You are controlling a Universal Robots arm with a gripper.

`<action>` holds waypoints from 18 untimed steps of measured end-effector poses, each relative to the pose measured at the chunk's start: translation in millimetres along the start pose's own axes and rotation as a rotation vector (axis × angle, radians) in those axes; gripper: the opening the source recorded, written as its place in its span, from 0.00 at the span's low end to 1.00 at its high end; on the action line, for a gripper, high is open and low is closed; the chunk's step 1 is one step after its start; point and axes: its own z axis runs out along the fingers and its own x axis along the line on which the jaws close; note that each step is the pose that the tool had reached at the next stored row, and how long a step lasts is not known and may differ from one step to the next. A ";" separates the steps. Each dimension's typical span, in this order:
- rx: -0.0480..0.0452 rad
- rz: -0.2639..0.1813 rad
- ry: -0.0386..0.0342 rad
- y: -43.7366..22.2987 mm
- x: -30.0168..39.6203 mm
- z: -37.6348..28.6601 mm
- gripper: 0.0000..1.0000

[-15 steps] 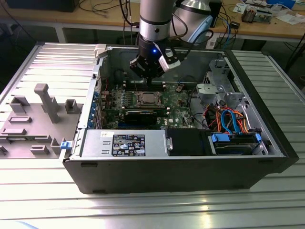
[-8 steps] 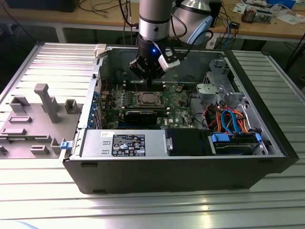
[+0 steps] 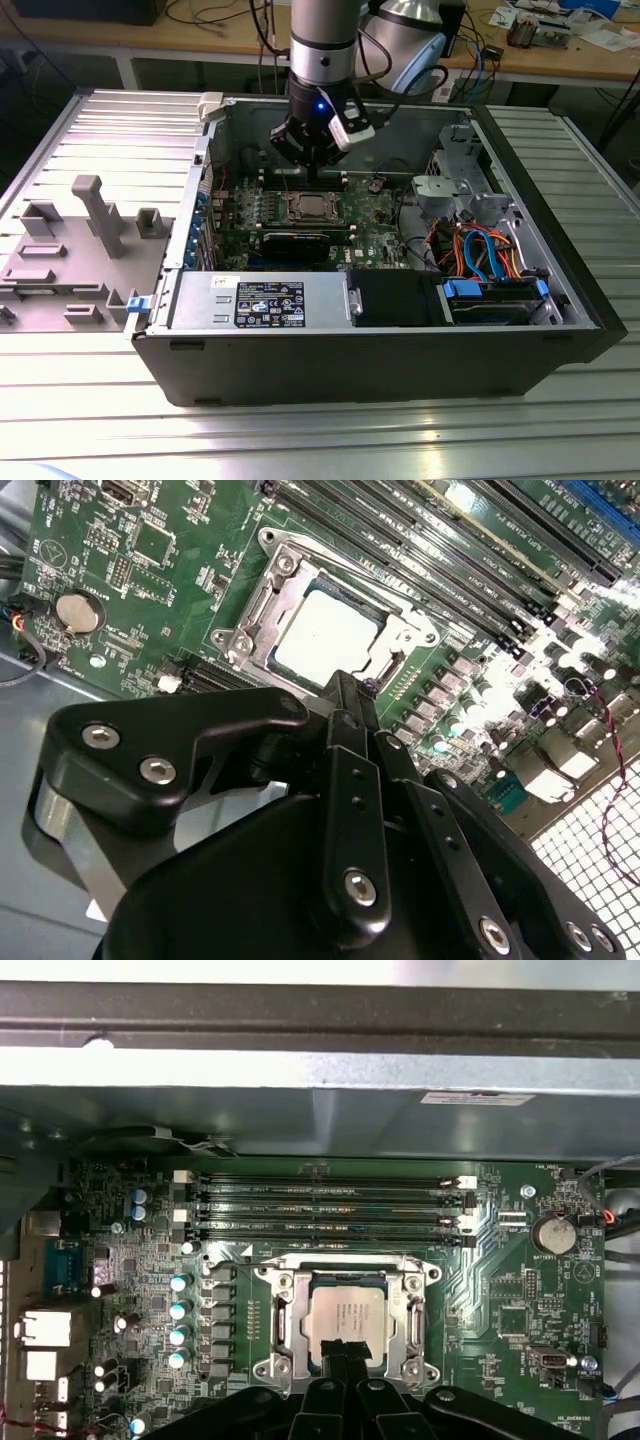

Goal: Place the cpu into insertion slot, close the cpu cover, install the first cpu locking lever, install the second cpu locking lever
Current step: 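Install the first cpu locking lever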

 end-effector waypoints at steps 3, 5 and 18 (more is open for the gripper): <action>0.0002 0.000 -0.0033 0.1 5.8 0.2 0.11; 0.0001 0.000 -0.0058 0.2 9.9 0.3 0.11; 0.0001 0.014 -0.0383 0.7 34.5 0.5 0.11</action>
